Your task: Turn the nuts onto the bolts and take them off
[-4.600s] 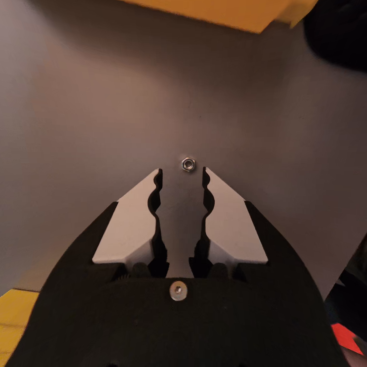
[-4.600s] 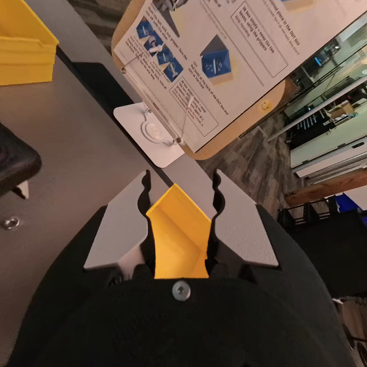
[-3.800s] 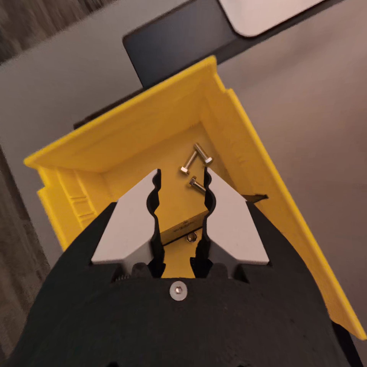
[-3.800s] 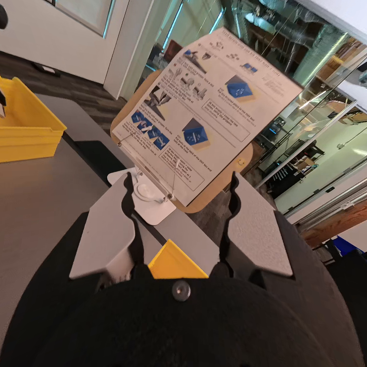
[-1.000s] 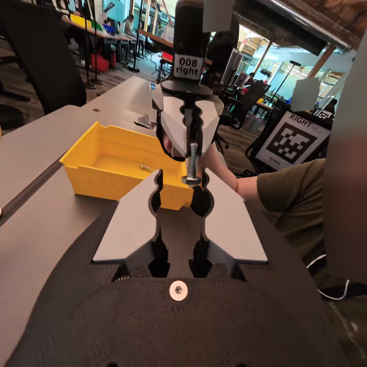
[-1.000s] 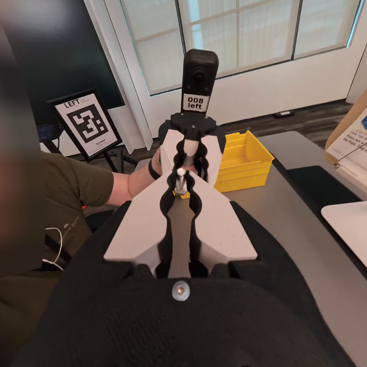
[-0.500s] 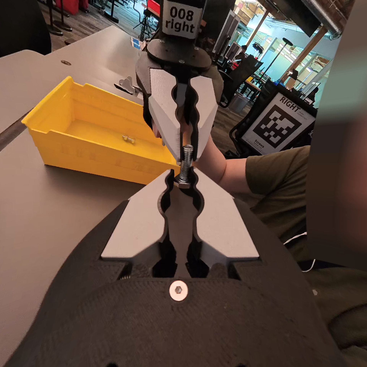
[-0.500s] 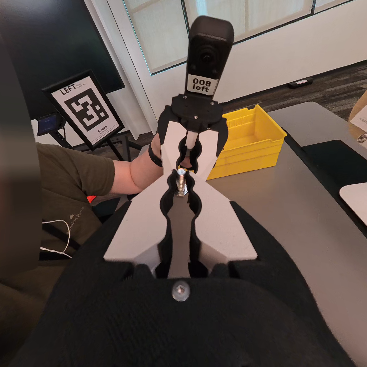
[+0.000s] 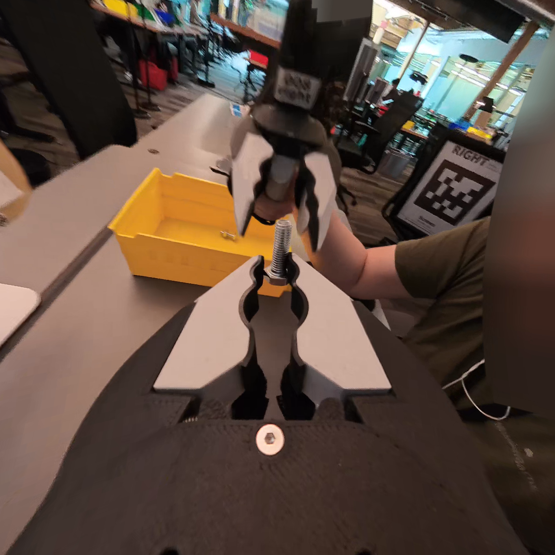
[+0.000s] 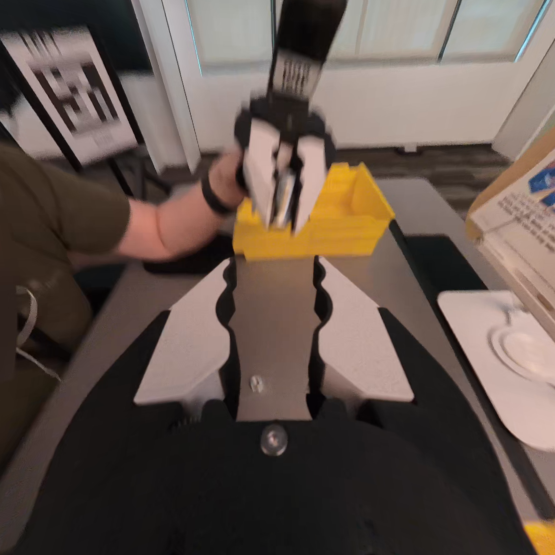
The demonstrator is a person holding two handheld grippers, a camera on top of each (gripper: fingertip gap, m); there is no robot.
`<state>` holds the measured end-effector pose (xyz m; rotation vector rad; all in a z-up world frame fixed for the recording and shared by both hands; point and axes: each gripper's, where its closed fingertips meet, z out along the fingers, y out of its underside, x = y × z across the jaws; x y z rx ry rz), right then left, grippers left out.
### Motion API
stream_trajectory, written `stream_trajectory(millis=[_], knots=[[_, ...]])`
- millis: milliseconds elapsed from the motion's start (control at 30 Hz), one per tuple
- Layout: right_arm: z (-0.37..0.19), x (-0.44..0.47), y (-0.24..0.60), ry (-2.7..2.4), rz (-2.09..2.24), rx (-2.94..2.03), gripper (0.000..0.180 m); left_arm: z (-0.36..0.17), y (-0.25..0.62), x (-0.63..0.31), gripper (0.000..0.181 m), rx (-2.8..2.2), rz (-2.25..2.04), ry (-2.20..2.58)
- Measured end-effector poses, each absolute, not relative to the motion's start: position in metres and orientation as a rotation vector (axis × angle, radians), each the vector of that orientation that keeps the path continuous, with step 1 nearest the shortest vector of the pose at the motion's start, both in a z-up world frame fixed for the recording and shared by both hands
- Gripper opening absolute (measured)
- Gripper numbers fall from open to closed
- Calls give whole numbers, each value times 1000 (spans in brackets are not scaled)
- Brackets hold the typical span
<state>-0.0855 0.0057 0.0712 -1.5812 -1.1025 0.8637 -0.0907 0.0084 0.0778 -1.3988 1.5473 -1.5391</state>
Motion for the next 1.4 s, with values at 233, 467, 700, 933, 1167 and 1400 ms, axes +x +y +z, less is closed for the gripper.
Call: stream_trajectory(millis=[233,467,700,933,1167,1400], knots=[[-80,-90,-19,-1721,454,-2097,31,138,42,-149,14,-1304,-1411,1287],[-140,-90,-32,-1949,258,-2298,19,172,37,-190,14,-1207,-1273,1212],[-162,-87,-28,-2052,104,-2280,27,174,29,-192,14,-1192,-1268,1228],[-169,-87,-25,-2082,70,-2275,17,171,29,-186,14,-1203,-1271,1240],[-123,-94,-37,-2081,175,-2076,16,145,43,-158,13,-1221,-1204,1280],[14,-69,-27,-1643,163,-1562,15,42,49,-58,14,-1303,-1103,1398]])
